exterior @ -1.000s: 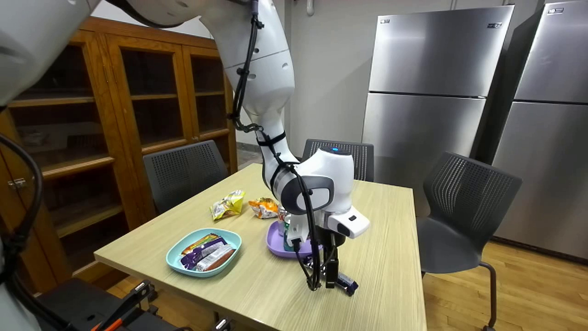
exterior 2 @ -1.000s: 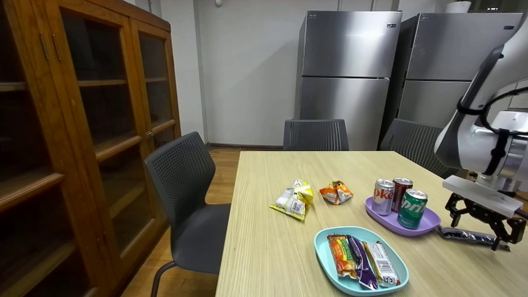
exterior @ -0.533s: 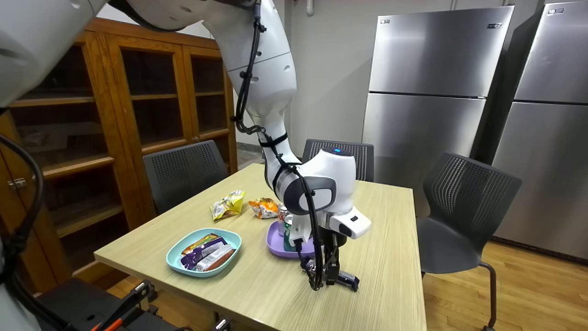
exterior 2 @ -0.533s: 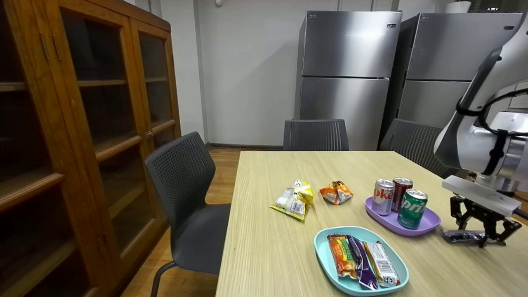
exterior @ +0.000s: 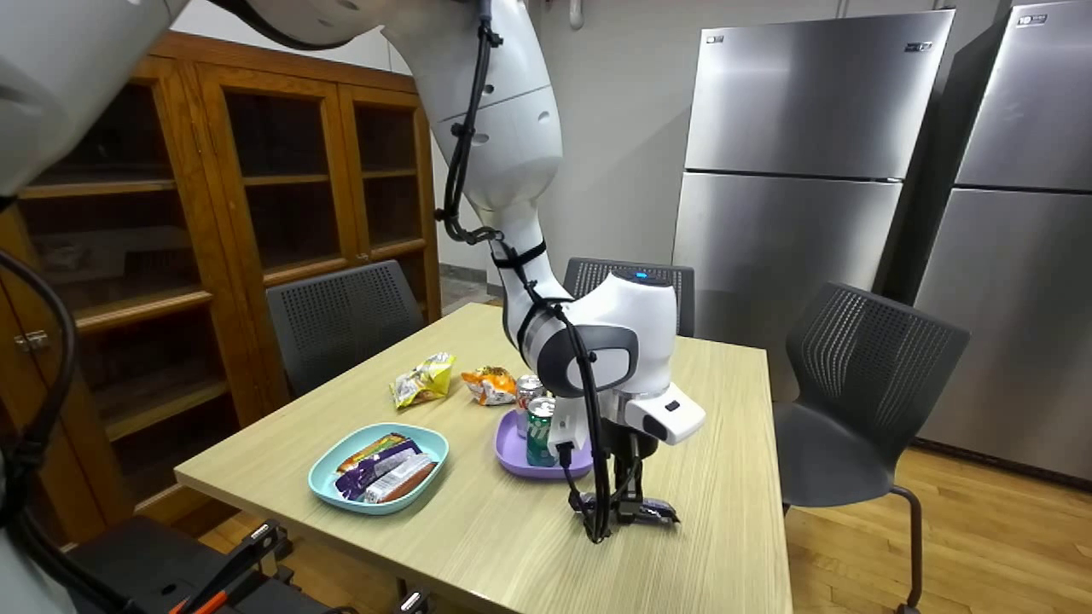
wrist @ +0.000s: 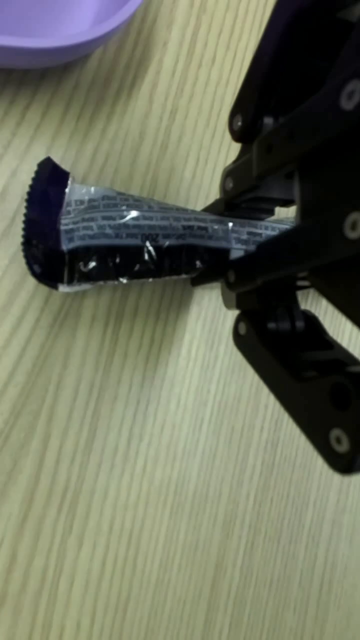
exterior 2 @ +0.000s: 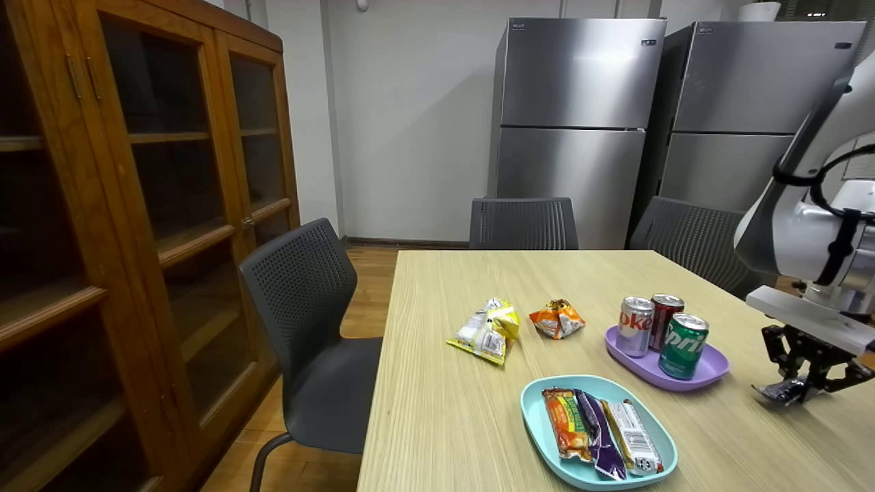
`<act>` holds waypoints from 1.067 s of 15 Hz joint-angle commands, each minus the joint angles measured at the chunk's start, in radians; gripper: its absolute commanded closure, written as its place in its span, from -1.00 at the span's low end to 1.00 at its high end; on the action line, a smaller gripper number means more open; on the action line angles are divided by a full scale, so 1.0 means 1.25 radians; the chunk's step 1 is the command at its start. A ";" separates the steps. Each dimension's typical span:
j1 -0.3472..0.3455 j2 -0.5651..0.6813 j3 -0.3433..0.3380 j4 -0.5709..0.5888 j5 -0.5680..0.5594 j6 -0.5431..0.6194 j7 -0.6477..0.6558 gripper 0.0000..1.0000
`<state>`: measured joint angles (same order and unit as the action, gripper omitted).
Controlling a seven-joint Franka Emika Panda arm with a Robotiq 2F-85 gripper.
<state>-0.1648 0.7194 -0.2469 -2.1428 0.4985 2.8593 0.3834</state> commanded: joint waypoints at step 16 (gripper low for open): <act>0.031 -0.359 -0.028 -0.315 -0.219 0.004 -0.053 0.89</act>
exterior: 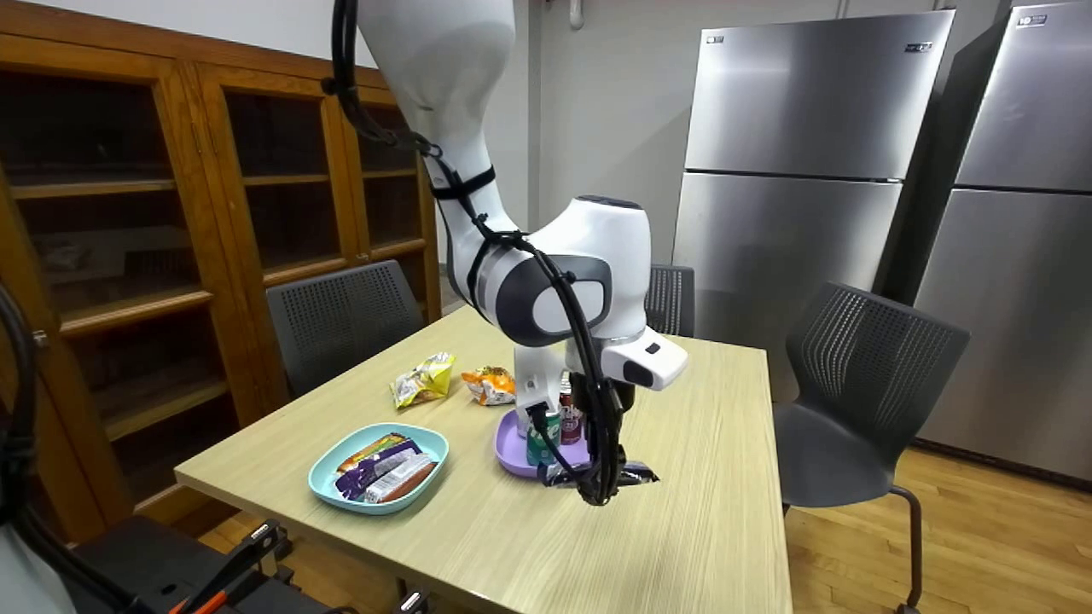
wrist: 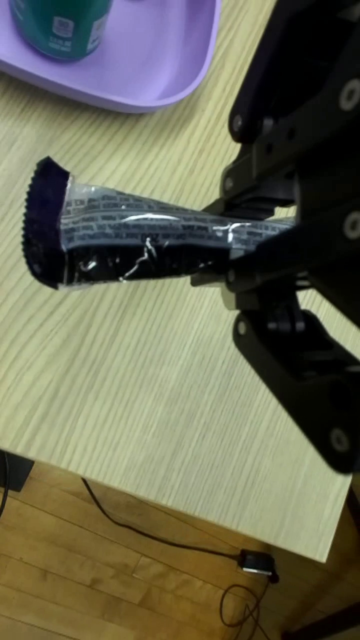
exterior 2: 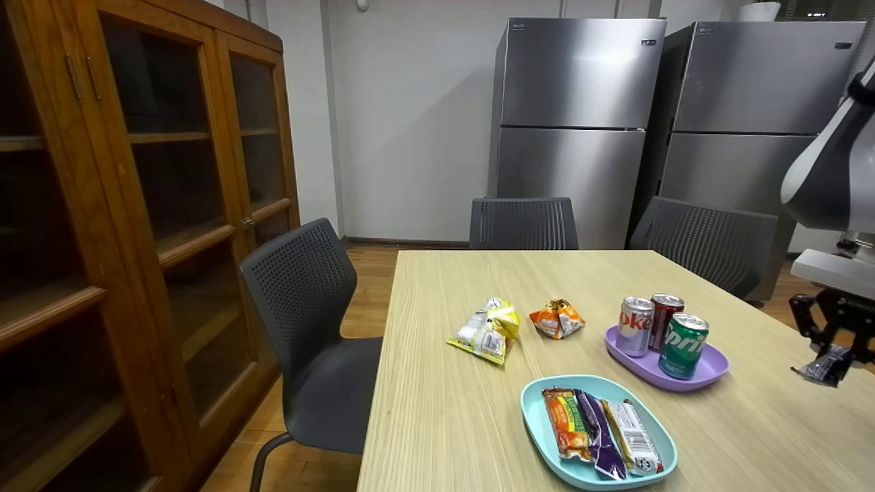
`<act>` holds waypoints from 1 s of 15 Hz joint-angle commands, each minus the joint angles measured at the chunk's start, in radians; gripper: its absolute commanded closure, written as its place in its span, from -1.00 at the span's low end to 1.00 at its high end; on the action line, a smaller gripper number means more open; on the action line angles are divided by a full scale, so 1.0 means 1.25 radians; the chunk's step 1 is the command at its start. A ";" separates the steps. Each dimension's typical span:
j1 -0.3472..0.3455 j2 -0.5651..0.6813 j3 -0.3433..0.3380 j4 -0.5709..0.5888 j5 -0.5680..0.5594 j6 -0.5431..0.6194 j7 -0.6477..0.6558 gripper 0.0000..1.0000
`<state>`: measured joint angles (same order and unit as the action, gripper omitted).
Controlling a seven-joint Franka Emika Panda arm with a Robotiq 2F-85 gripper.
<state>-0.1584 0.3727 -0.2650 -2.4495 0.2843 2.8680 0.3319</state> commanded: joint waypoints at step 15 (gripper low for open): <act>0.170 -0.225 0.053 -0.198 -0.277 -0.027 0.024 0.89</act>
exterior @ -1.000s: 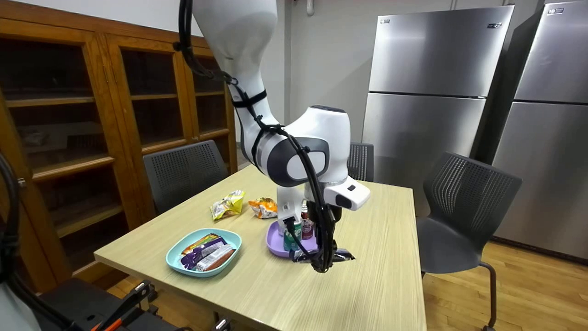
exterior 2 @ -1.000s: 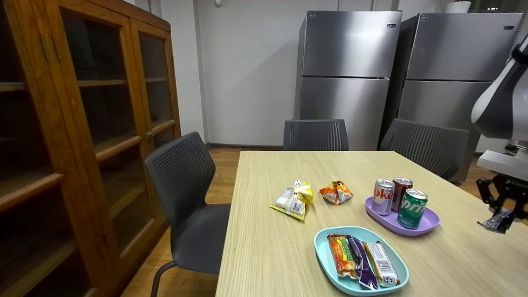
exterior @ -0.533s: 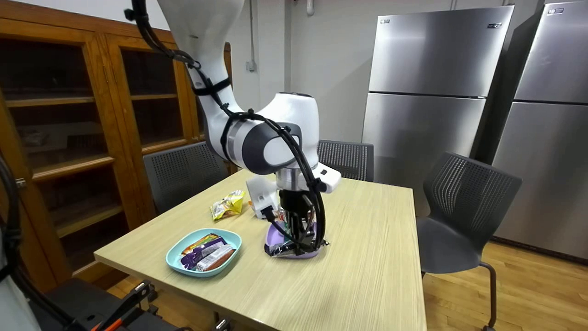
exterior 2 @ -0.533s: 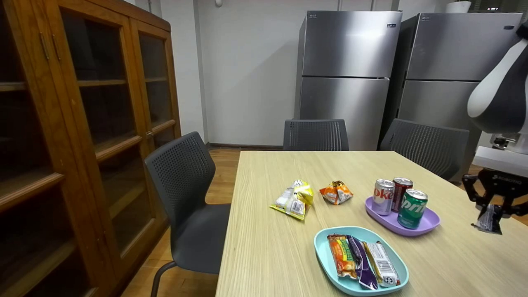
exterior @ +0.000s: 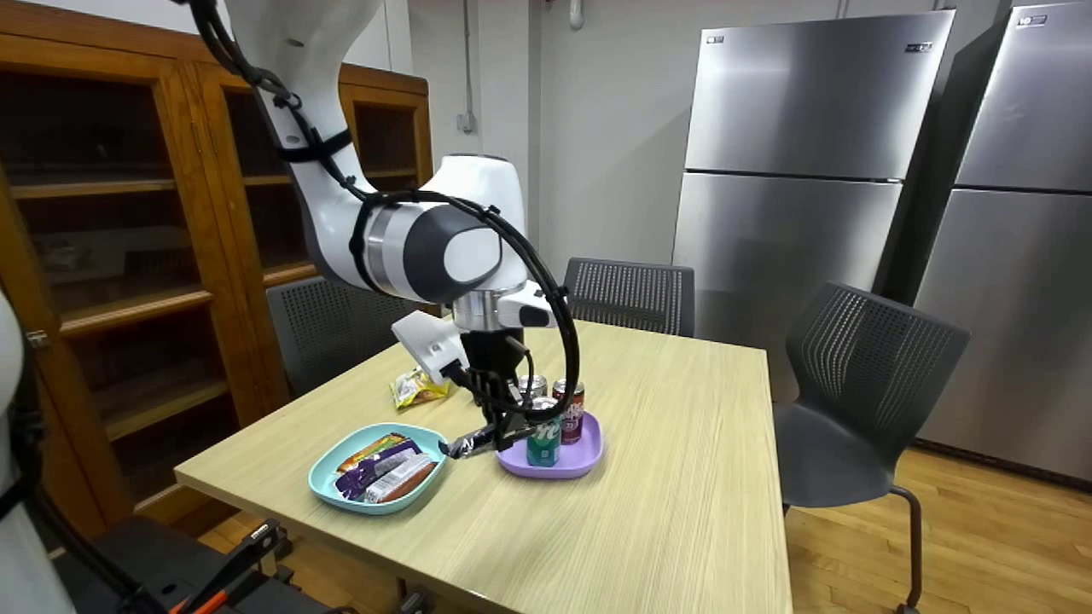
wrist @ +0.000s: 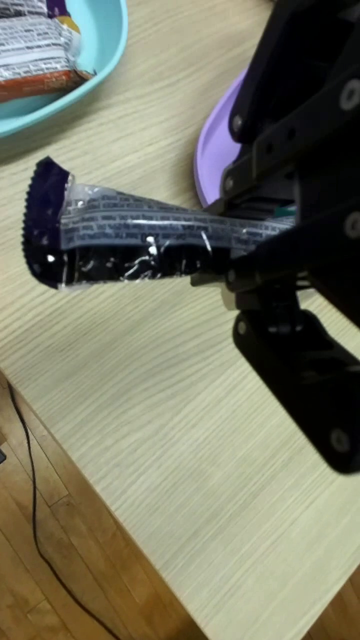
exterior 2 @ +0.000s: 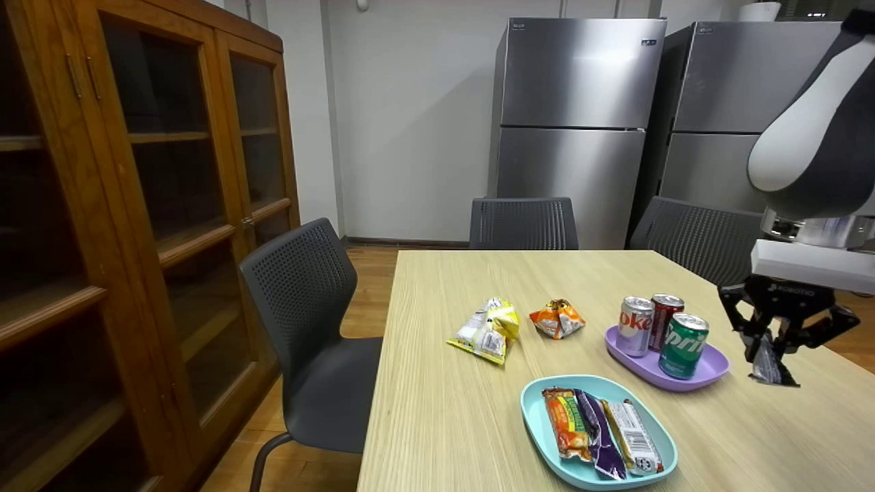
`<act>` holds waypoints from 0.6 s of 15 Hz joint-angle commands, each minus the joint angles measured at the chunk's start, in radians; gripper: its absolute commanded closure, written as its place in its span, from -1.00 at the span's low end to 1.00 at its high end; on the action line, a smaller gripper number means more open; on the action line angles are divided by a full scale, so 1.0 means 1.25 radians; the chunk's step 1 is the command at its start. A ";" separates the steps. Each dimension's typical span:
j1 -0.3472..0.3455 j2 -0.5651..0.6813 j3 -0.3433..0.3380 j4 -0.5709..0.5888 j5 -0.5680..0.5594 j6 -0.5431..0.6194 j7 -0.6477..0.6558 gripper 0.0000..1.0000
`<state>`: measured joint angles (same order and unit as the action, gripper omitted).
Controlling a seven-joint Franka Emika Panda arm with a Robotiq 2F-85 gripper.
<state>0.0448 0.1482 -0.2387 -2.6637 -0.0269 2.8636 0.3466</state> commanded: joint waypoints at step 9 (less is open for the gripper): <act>0.063 -0.030 0.139 -0.023 -0.043 -0.034 0.005 0.89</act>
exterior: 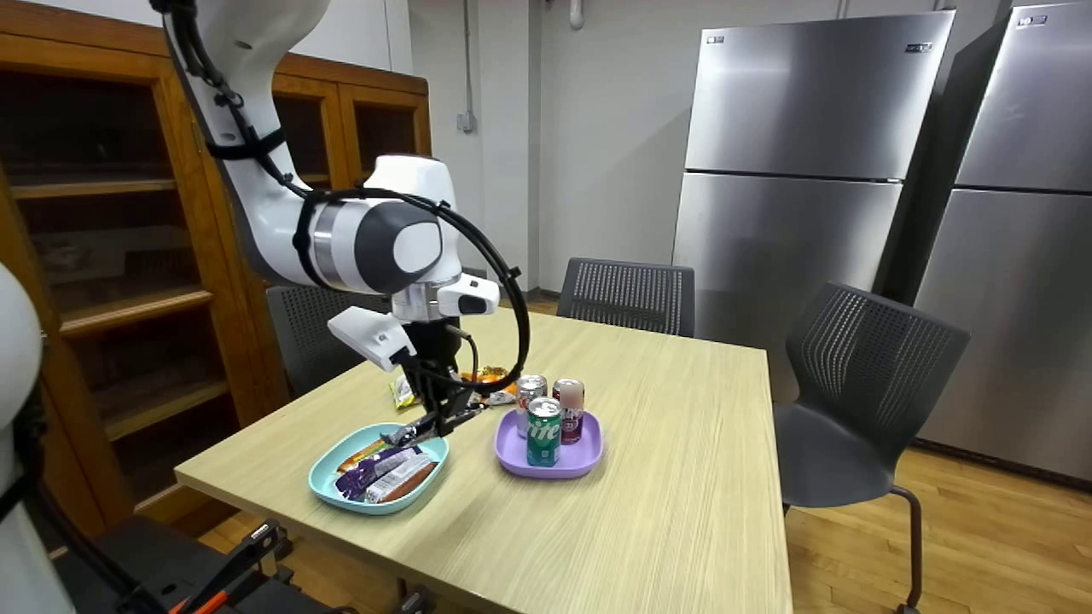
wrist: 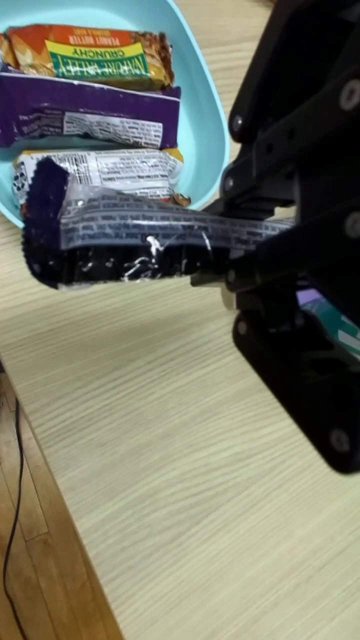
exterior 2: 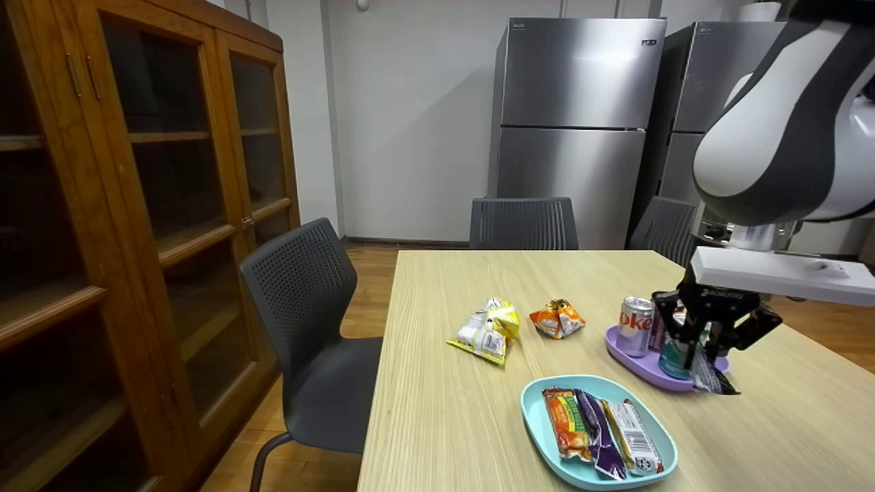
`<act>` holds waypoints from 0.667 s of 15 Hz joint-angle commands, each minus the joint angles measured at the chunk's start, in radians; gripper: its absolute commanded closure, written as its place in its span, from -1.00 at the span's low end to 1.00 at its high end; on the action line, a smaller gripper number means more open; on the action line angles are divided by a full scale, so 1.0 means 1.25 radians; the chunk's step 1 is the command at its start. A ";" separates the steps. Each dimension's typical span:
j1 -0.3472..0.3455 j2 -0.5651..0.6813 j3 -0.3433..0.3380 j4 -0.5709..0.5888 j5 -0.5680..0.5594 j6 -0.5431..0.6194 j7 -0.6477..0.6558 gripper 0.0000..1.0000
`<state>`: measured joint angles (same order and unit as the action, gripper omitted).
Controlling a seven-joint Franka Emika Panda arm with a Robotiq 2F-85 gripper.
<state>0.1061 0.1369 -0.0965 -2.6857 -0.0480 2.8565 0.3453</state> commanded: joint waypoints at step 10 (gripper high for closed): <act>0.114 0.050 0.076 0.035 -0.103 -0.045 0.046 0.89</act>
<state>0.2191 0.1666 -0.0134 -2.6811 -0.1327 2.8416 0.3528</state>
